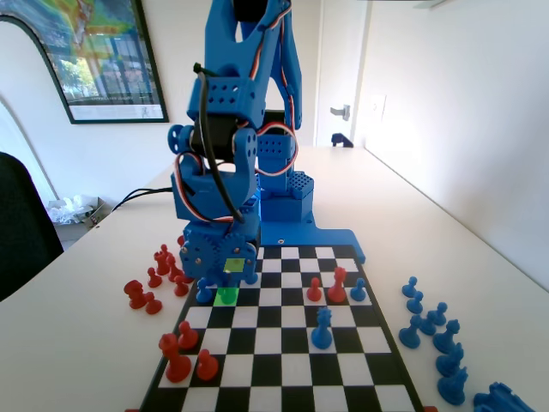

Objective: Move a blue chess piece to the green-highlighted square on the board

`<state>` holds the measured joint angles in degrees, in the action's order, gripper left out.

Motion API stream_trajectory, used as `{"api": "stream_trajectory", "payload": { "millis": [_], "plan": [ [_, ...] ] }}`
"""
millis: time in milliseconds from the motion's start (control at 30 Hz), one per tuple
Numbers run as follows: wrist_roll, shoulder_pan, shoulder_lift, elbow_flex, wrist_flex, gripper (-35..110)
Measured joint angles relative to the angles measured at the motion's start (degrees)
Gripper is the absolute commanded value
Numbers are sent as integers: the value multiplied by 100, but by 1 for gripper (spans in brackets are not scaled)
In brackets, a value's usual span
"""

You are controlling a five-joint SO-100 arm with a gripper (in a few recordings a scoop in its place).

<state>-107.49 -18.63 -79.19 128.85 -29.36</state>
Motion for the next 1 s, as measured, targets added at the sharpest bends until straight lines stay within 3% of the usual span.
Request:
{"api": "stream_trajectory", "payload": {
  "millis": [133, 267, 433, 667, 1000],
  "plan": [
    [35, 0, 0, 0, 0, 18],
    [35, -9, 9, 9, -26, 21],
    [35, -9, 9, -18, -202, 20],
    [369, 35, 9, -439, -677, 4],
    [580, 114, 9, -1336, -1907, 1]
  ]
}}
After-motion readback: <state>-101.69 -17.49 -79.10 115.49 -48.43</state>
